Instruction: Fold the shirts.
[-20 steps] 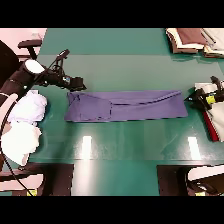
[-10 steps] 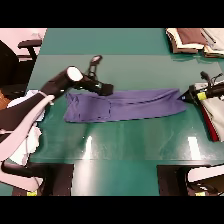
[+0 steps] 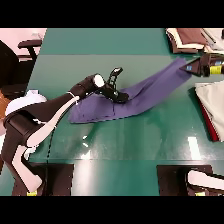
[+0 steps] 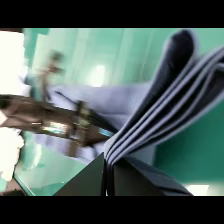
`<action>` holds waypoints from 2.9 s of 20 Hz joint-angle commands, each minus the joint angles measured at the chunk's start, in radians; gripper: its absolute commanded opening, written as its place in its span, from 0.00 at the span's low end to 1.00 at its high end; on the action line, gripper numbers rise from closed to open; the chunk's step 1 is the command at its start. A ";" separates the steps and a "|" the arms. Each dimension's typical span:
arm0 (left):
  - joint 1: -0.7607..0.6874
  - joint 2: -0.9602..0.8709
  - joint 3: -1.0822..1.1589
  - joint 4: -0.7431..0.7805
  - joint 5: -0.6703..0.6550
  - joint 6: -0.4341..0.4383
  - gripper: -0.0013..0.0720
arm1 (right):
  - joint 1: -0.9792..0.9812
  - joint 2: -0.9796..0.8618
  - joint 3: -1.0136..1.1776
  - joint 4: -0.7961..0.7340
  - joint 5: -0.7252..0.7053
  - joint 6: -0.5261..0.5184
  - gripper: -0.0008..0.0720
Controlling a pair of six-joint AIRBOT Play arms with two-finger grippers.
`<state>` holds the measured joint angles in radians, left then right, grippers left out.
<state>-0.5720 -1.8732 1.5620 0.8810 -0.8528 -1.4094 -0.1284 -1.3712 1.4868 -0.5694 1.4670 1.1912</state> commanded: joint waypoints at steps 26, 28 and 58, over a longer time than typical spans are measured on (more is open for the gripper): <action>0.603 0.691 0.074 0.316 -0.336 -0.004 0.05 | 0.923 -0.462 0.460 -0.288 -0.216 0.098 0.67; 0.591 0.691 0.074 0.312 -0.347 -0.004 0.05 | 0.823 -0.396 0.328 -0.320 -0.209 0.121 0.67; 0.257 0.629 0.072 0.271 -0.293 0.023 0.05 | 0.331 -0.348 0.204 -0.214 -0.288 0.204 0.03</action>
<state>-0.2409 -1.2442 1.6341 1.1538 -1.1641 -1.3968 0.3424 -1.8198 1.6760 -0.6636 1.1549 1.3624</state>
